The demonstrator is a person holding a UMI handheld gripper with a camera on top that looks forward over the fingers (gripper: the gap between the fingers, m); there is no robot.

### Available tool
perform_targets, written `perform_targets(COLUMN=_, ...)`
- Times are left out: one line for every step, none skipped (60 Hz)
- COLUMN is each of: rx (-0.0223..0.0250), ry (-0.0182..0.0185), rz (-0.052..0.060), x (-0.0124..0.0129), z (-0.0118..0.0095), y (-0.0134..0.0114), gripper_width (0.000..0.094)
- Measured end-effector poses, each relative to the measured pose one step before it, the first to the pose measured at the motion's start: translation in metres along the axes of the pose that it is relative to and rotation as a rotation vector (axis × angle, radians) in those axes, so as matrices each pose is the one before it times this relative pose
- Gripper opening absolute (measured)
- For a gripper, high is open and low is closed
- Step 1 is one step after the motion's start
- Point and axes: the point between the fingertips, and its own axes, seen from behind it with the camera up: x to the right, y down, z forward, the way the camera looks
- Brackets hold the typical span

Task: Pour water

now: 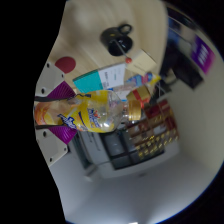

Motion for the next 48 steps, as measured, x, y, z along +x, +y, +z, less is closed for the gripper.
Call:
perform_targets(rx=0.00130, ry=0.00147, rz=-0.0652, x=-0.00397, z=0.00505, y=-0.00649, gripper_width=0.0311)
perform_targets(rx=0.01109, ry=-0.02491, rz=-0.0761, x=0.01221, z=0.00216, y=0.00199, gripper_width=0.0311)
perform_targets(rx=0.00108, ry=0.00695, rz=-0.0676, x=-0.00475, z=0.00329, y=-0.00506, gripper_width=0.0308)
perform_targets(rx=0.00298, ry=0.00158, rz=-0.0693, x=-0.00364, z=0.00207, y=-0.00499, gripper_width=0.0311)
perform_targets(rx=0.00500, ry=0.00024, rz=-0.0717, x=-0.00297, z=0.00283, y=-0.00517, gripper_width=0.0315)
perform_targets(rx=0.00383, ry=0.00125, rz=-0.0715, x=-0.00314, z=0.00348, y=-0.00487, gripper_width=0.0313)
perform_targets(rx=-0.00002, ry=0.00341, rz=-0.0707, x=-0.00347, z=0.00370, y=-0.00422, gripper_width=0.0314)
perform_targets(rx=-0.00216, ry=0.00120, rz=-0.0684, x=-0.00303, z=0.00298, y=-0.00357, gripper_width=0.0312)
perform_targets(rx=-0.00363, ry=-0.00050, rz=-0.0638, x=-0.00289, z=0.00213, y=-0.00265, gripper_width=0.0311)
perform_targets(rx=0.00028, ry=-0.01204, rz=-0.0618, x=0.00270, z=-0.00172, y=0.00289, gripper_width=0.0316)
perform_targets(rx=-0.00322, ry=0.00108, rz=-0.0554, x=-0.00090, z=0.00002, y=-0.00032, gripper_width=0.0315)
perform_targets(rx=0.00569, ry=-0.01115, rz=-0.0538, x=0.00110, z=0.00884, y=-0.00268, gripper_width=0.0312)
perform_targets(rx=-0.00483, ry=0.00005, rz=-0.0485, x=-0.00151, z=0.00023, y=0.00098, gripper_width=0.0315)
perform_targets(rx=-0.00627, ry=-0.00034, rz=-0.0476, x=-0.00008, z=-0.00065, y=0.00062, gripper_width=0.0313)
perform_targets(rx=-0.00645, ry=-0.00113, rz=-0.0452, x=-0.00093, z=-0.00015, y=0.00090, gripper_width=0.0311)
perform_targets(rx=-0.00516, ry=-0.00162, rz=-0.0403, x=-0.00053, z=-0.00013, y=0.00088, gripper_width=0.0312)
perform_targets(rx=-0.00492, ry=-0.00089, rz=-0.0315, x=-0.00048, z=-0.00075, y=0.00061, gripper_width=0.0310)
perform_targets(rx=-0.00199, ry=-0.00028, rz=-0.0236, x=0.00033, z=-0.00065, y=-0.00125, gripper_width=0.0312)
perform_targets(rx=-0.01398, ry=0.00514, rz=-0.0157, x=-0.00273, z=-0.00827, y=0.00052, gripper_width=0.0311)
perform_targets(rx=-0.00648, ry=-0.00249, rz=-0.0180, x=-0.00059, z=-0.00042, y=-0.00071, gripper_width=0.0315)
perform_targets(rx=-0.00664, ry=-0.00807, rz=-0.0203, x=0.00639, z=0.00098, y=-0.00551, gripper_width=0.0315)
perform_targets(rx=-0.00906, ry=0.00165, rz=-0.0172, x=-0.00144, z=0.01894, y=-0.01288, gripper_width=0.0314)
perform_targets(rx=-0.00298, ry=-0.00199, rz=-0.0172, x=-0.00059, z=-0.00131, y=0.00029, gripper_width=0.0314)
perform_targets(rx=-0.00032, ry=-0.00192, rz=-0.0153, x=0.00063, z=-0.00080, y=-0.00079, gripper_width=0.0313)
perform_targets(rx=0.00007, ry=-0.00131, rz=-0.0136, x=0.00050, z=-0.00034, y=-0.00116, gripper_width=0.0314)
perform_targets(rx=-0.00015, ry=-0.00056, rz=-0.0120, x=0.00096, z=-0.00078, y=-0.00107, gripper_width=0.0320)
perform_targets(rx=-0.00075, ry=-0.00131, rz=-0.0108, x=0.00063, z=-0.00714, y=0.00119, gripper_width=0.0316)
perform_targets(rx=-0.00047, ry=0.00016, rz=-0.0106, x=0.00065, z=-0.00219, y=-0.00003, gripper_width=0.0316)
perform_targets(rx=0.02333, ry=-0.02470, rz=-0.0193, x=0.01617, z=0.00671, y=0.01387, gripper_width=0.0315)
perform_targets(rx=0.00159, ry=-0.00329, rz=-0.0104, x=-0.00014, z=-0.00184, y=-0.00037, gripper_width=0.0314)
perform_targets(rx=0.00224, ry=-0.00343, rz=-0.0093, x=0.00028, z=-0.00115, y=-0.00036, gripper_width=0.0311)
perform_targets(rx=0.00318, ry=-0.00290, rz=-0.0070, x=-0.00036, z=-0.00122, y=-0.00094, gripper_width=0.0310)
perform_targets(rx=0.00301, ry=-0.00314, rz=-0.0048, x=-0.00071, z=-0.00131, y=-0.00069, gripper_width=0.0313)
perform_targets(rx=0.00216, ry=-0.00363, rz=-0.0011, x=-0.00427, z=-0.00514, y=0.00020, gripper_width=0.0312)
perform_targets(rx=-0.01871, ry=0.01462, rz=0.0107, x=-0.00864, z=0.00509, y=-0.01436, gripper_width=0.0313)
perform_targets(rx=0.00107, ry=-0.00215, rz=0.0043, x=-0.00075, z=-0.00108, y=0.00082, gripper_width=0.0314)
perform_targets(rx=0.00171, ry=-0.00132, rz=0.0076, x=-0.00053, z=-0.00115, y=0.00047, gripper_width=0.0311)
perform_targets(rx=0.00140, ry=-0.00122, rz=0.0097, x=-0.00058, z=-0.00048, y=0.00064, gripper_width=0.0312)
perform_targets(rx=0.00167, ry=-0.00113, rz=0.0116, x=-0.00094, z=-0.00042, y=0.00066, gripper_width=0.0312)
perform_targets(rx=0.00257, ry=-0.00153, rz=0.0132, x=-0.00105, z=-0.00023, y=0.00035, gripper_width=0.0313)
perform_targets(rx=0.00434, ry=-0.00167, rz=0.0164, x=-0.00053, z=0.00006, y=-0.00058, gripper_width=0.0313)
perform_targets(rx=0.00168, ry=0.00438, rz=0.0232, x=-0.00953, z=-0.01595, y=-0.00181, gripper_width=0.0314)
perform_targets(rx=0.00579, ry=-0.00155, rz=0.0282, x=-0.00144, z=-0.00187, y=0.00019, gripper_width=0.0318)
perform_targets(rx=0.01021, ry=-0.00349, rz=0.0350, x=0.00797, z=0.01833, y=0.00252, gripper_width=0.0317)
perform_targets(rx=0.00193, ry=0.00236, rz=0.0435, x=0.00001, z=-0.00169, y=0.00157, gripper_width=0.0315)
perform_targets(rx=-0.00144, ry=0.00339, rz=0.0505, x=0.00084, z=-0.00047, y=0.00310, gripper_width=0.0318)
perform_targets(rx=-0.00140, ry=0.00379, rz=0.0592, x=-0.00004, z=-0.00085, y=0.00222, gripper_width=0.0320)
perform_targets(rx=-0.00026, ry=0.00434, rz=0.0681, x=0.00070, z=-0.00145, y=0.00336, gripper_width=0.0317)
